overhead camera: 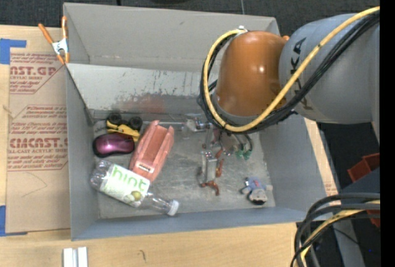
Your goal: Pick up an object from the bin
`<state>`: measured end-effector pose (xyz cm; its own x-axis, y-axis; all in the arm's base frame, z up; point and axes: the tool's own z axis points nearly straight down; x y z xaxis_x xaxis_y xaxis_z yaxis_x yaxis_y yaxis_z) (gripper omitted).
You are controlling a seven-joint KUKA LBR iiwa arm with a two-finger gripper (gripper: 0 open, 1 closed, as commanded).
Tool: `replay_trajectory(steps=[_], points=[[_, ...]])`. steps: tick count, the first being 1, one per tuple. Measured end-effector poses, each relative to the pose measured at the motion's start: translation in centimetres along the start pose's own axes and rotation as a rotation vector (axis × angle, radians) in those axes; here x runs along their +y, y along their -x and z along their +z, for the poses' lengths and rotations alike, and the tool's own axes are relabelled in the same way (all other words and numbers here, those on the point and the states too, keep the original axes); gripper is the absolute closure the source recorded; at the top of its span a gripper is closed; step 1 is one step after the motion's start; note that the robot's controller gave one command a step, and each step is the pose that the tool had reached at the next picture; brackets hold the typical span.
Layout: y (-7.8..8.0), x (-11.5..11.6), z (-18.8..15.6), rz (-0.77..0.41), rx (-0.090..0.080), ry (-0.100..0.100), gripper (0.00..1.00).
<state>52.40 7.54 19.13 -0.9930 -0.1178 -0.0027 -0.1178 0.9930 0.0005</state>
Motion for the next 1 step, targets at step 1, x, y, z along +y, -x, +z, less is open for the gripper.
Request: replay_trajectory(steps=[1], points=[[1.54, 5.27, 4.07, 0.008, -0.002, 0.001, 0.00]])
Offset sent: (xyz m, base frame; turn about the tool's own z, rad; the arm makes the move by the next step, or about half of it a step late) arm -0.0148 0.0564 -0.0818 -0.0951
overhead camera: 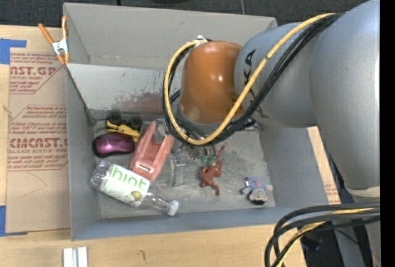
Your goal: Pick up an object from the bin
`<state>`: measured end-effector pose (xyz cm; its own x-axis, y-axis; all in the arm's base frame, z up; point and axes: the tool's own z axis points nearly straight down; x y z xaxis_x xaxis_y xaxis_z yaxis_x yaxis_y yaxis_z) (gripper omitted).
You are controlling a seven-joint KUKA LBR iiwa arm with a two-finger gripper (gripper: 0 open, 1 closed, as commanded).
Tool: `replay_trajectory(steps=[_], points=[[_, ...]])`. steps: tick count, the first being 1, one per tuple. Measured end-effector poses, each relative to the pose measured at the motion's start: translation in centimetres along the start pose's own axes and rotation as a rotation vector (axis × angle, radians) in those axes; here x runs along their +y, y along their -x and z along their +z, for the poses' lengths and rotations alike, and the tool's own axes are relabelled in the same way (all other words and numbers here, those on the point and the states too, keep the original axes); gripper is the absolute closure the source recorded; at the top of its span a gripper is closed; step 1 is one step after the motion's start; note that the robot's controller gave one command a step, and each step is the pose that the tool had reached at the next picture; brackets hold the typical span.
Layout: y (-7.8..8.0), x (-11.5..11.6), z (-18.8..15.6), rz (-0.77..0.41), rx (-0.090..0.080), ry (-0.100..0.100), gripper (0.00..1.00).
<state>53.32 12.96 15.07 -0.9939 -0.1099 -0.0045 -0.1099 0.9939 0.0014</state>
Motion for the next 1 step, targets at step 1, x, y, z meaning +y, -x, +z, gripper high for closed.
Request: replay_trajectory(steps=[1], points=[[-1.99, 1.08, 3.70, -0.104, 0.002, 0.001, 0.00]])
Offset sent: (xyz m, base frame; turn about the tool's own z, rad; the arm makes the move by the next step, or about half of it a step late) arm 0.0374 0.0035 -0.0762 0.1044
